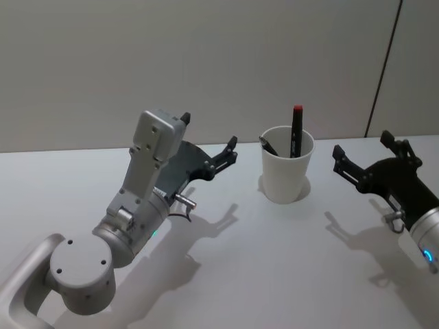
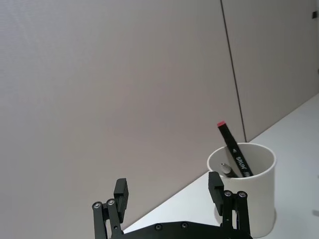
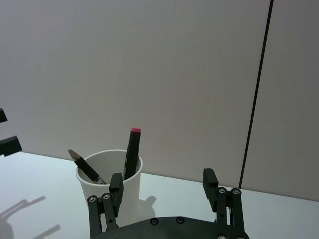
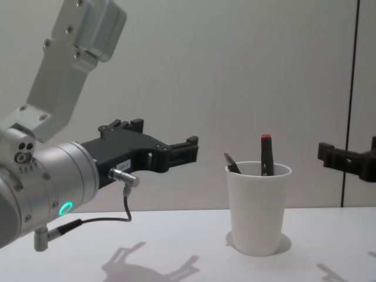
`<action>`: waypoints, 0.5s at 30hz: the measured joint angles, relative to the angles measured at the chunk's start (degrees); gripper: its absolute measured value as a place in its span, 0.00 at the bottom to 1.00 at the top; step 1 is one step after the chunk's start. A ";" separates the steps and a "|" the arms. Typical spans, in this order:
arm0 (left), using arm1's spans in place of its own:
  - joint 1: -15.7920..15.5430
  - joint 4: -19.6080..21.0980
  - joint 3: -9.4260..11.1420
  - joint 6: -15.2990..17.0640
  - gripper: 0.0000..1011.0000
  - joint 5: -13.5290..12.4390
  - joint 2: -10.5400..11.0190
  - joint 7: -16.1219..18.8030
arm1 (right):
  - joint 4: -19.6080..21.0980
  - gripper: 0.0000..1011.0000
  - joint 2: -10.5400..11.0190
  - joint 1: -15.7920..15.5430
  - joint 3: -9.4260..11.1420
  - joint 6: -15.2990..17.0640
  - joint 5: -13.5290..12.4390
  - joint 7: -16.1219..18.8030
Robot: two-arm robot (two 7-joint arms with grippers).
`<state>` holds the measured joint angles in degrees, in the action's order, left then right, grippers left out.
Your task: Place the pen into the pen holder.
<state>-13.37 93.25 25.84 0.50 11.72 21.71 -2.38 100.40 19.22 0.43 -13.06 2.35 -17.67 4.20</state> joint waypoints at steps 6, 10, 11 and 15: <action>-0.21 -0.10 0.20 0.29 0.99 -0.24 0.19 1.51 | 0.75 0.99 0.15 -1.15 0.15 -0.38 1.09 -0.37; -0.24 -0.11 0.23 0.34 0.99 -0.27 0.21 1.71 | 0.81 0.99 0.15 -1.26 0.16 -0.41 1.20 -0.40; -0.24 -0.11 0.23 0.34 0.99 -0.28 0.22 1.72 | 0.82 0.99 0.15 -1.26 0.16 -0.40 1.20 -0.40; -0.24 -0.11 0.23 0.34 0.99 -0.28 0.21 1.75 | 0.83 0.99 0.14 -1.27 0.16 -0.40 1.21 -0.40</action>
<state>-13.61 93.14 26.07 0.84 11.45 21.92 -0.63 101.23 19.36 -0.84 -12.90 1.94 -16.46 3.81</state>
